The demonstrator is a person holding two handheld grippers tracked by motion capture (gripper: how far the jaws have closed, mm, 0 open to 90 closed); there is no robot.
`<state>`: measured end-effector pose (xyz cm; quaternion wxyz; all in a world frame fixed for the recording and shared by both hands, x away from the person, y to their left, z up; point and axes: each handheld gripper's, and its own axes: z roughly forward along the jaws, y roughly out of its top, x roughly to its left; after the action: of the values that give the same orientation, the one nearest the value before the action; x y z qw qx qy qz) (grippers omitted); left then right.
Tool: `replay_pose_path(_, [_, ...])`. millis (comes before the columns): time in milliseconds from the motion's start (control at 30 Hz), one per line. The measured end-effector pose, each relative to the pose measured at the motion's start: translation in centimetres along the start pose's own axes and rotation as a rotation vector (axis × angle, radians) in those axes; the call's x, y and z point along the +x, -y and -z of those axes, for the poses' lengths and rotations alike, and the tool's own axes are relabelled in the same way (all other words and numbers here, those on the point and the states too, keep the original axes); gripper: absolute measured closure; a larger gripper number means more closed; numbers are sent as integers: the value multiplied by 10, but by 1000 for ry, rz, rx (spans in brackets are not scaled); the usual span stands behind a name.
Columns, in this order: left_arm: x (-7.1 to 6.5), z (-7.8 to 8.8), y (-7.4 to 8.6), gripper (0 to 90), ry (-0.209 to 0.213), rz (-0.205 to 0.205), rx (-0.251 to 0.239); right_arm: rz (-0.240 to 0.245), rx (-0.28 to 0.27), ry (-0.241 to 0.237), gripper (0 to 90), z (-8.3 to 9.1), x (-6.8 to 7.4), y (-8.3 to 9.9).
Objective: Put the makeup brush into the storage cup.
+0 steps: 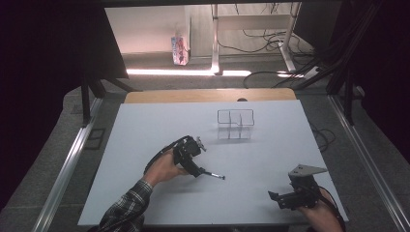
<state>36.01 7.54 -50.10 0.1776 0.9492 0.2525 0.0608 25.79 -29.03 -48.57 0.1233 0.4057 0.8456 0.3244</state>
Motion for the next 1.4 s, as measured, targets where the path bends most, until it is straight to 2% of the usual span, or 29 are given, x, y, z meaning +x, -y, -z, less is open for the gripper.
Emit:
replay_pose_path(267, [-3,-7,3,155,16,-19,16,0,1,-1,0,0,0,0])
replay_pose_path(433, [-3,-11,5,208,32,-28,27,1,2,-2,0,0,0,0])
replay_pose_path(533, [-1,-11,8,252,69,-10,10,11,-2,-3,1,0,0,0])
replay_pose_path(600, [0,-10,11,285,75,-7,-4,19,3,-1,2,0,1,0])
replay_pose_path(700, [-1,-6,15,427,76,5,-8,18,3,-2,3,0,1,0])
replay_pose_path(833, [-7,-3,16,645,73,-20,7,21,3,-3,5,0,1,0])
replay_pose_path(933, [-12,-1,17,757,82,-50,29,25,6,-4,8,0,2,0])
replay_pose_path(1000, [-14,-1,17,839,78,-50,33,26,6,-5,9,0,2,0])
replay_pose_path(1100, [-13,-1,16,842,79,-46,39,26,6,-4,11,0,2,0])
replay_pose_path(1167, [-12,-1,16,843,89,-22,39,28,6,-3,11,0,2,0])
replay_pose_path(1400, [-8,-1,19,843,119,6,21,25,9,-6,14,-1,2,0])
